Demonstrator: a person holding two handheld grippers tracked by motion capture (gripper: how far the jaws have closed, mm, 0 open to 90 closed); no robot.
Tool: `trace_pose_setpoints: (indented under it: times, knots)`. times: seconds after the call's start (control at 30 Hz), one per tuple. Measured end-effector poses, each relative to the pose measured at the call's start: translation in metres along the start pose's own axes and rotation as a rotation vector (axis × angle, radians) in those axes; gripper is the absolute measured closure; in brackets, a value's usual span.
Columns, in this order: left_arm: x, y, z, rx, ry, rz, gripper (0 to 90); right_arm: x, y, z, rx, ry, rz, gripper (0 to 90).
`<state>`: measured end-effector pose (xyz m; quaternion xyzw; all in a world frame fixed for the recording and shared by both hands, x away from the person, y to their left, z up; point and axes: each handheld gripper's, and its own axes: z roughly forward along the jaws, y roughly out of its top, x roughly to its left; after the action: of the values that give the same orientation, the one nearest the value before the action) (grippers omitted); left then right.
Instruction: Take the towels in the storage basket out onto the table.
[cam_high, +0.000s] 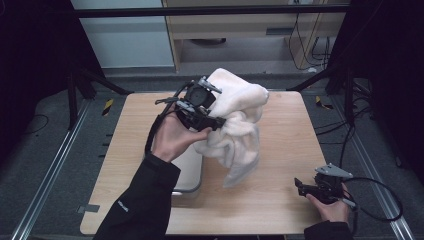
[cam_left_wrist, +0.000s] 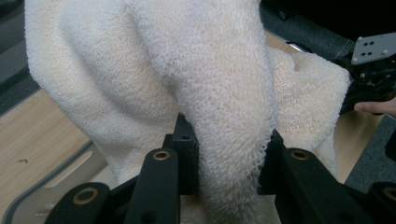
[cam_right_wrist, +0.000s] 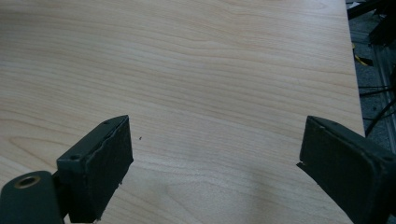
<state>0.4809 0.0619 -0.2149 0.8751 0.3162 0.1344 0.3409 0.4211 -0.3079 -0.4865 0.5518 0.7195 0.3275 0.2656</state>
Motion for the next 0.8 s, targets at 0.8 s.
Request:
trace_pose_setpoints:
  times: [0.8]
  knots:
    - [-0.018,-0.014,0.091,0.067,-0.078,0.026,68.1,0.001,0.000,0.000,-0.007,-0.009,0.000,13.2]
